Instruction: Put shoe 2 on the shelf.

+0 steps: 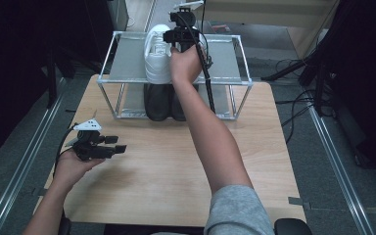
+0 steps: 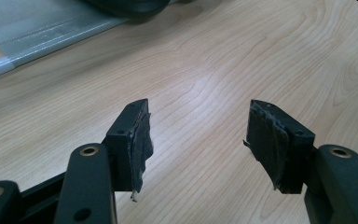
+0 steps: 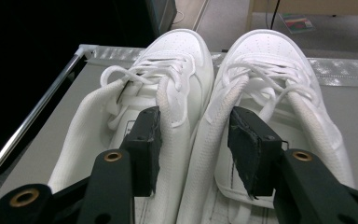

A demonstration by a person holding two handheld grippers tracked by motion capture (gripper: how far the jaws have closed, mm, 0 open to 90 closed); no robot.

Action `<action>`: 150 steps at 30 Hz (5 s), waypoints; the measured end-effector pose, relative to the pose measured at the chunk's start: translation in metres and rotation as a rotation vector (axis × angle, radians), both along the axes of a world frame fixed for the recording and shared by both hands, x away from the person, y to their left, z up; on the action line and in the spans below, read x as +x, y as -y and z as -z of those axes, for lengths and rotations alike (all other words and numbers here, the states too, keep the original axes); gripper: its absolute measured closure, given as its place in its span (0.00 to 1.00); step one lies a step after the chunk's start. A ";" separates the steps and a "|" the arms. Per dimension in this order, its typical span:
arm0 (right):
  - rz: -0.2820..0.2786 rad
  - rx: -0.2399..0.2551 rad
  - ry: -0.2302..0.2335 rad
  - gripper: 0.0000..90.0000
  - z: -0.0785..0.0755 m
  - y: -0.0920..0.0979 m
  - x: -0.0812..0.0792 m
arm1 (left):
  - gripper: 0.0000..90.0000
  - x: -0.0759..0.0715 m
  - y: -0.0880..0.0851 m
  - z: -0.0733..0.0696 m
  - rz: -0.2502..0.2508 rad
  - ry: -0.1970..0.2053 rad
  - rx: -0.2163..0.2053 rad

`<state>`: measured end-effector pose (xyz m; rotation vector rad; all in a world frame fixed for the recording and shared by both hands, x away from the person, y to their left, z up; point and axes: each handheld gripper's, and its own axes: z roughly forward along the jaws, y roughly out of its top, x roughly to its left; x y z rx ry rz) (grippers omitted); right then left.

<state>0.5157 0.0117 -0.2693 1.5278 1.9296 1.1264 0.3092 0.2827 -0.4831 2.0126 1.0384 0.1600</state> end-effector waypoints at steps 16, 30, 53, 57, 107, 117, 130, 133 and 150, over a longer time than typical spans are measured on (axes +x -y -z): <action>-0.190 -0.014 0.014 0.53 -0.002 0.009 -0.021 | 0.44 0.015 0.015 -0.001 0.046 -0.003 0.013; -0.325 0.048 0.053 0.48 -0.003 0.035 -0.040 | 0.44 0.023 0.024 0.000 0.072 -0.009 0.019; -0.446 0.044 0.067 0.45 0.008 0.086 -0.075 | 0.44 0.025 0.025 0.002 0.076 -0.017 0.030; -0.473 0.065 0.079 0.46 0.016 0.093 -0.083 | 0.44 0.024 0.025 0.002 0.076 -0.015 0.032; -0.553 0.050 0.062 0.43 0.141 0.173 -0.156 | 0.44 0.022 0.030 0.002 0.070 0.005 0.054; -0.537 0.047 0.063 0.43 0.165 0.187 -0.182 | 0.44 0.022 0.031 0.002 0.080 0.001 0.064; -0.498 0.023 0.066 0.43 0.190 0.205 -0.192 | 0.44 0.021 0.034 0.003 0.094 -0.008 0.085; -0.488 0.018 0.060 0.44 0.195 0.206 -0.192 | 0.44 0.019 0.034 0.003 0.090 -0.002 0.083; -0.511 -0.007 0.028 0.43 0.216 0.210 -0.172 | 0.43 0.007 0.037 0.007 0.111 -0.008 0.106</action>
